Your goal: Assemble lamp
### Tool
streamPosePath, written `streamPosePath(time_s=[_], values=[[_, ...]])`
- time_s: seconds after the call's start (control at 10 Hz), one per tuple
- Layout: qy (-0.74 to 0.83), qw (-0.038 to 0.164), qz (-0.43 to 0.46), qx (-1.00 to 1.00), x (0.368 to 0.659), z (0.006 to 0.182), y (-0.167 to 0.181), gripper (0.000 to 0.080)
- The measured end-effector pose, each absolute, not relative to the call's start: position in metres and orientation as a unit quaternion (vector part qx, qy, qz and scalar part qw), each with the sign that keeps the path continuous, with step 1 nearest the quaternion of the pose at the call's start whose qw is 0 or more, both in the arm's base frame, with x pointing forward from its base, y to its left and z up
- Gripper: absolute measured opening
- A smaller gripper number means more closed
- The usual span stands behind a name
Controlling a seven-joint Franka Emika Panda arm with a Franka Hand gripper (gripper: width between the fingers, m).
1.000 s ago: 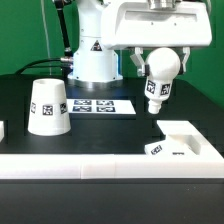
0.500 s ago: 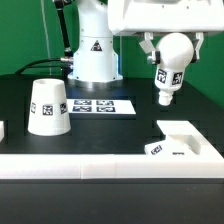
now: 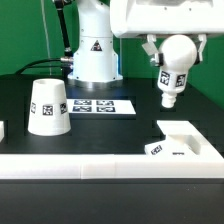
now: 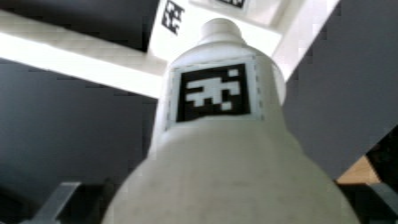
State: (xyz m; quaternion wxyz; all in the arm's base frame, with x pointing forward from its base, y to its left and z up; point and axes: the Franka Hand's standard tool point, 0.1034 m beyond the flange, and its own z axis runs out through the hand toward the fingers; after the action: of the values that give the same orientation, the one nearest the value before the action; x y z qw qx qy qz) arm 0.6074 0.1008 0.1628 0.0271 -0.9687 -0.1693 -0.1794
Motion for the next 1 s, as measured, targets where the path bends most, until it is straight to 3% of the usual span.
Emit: streamPosePath(time_s=[0.5,1.0], values=[[-0.171,0.024,-0.213,-0.962,0.616,0.159,0.101,0.0576],[-0.172,0.026,-0.203,-0.964,0.612,0.140,0.103,0.0577]])
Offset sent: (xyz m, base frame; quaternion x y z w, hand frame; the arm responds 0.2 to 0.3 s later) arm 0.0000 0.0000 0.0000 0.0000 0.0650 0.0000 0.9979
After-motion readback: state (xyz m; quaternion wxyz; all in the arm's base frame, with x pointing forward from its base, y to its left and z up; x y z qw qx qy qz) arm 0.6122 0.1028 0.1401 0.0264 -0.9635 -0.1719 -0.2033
